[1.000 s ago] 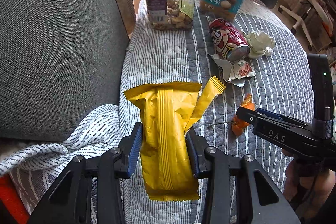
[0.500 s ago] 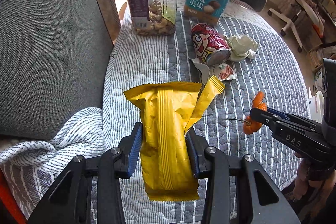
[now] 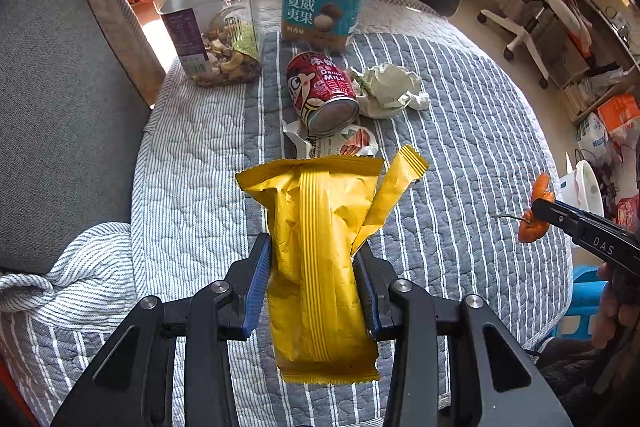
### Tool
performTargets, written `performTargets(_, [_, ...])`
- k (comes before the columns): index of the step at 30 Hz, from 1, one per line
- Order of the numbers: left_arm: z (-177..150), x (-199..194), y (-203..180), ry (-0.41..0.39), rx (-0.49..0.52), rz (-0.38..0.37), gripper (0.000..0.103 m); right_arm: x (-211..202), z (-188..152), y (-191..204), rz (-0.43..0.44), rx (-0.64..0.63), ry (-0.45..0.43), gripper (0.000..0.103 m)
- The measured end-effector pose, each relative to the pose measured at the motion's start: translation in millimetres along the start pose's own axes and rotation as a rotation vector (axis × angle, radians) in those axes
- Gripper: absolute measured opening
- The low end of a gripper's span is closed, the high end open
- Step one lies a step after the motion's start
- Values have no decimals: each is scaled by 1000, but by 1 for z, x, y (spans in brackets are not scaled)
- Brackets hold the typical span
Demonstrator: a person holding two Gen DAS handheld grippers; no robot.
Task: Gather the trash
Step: 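Carry the wrapper and peel to the wastebasket and open the right tool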
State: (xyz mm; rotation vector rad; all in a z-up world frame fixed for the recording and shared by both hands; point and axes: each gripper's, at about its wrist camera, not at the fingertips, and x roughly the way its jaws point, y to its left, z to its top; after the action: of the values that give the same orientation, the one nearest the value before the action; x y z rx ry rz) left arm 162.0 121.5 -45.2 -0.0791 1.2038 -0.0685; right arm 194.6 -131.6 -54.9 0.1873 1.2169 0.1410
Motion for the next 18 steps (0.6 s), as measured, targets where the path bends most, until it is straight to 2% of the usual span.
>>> performTargets(8, [13, 0, -51, -24, 54, -30, 42, -28, -1, -48, -18, 51, -39, 30])
performTargets(18, [29, 5, -135, -46, 138, -95, 41, -55, -7, -111, -45, 128, -76, 30])
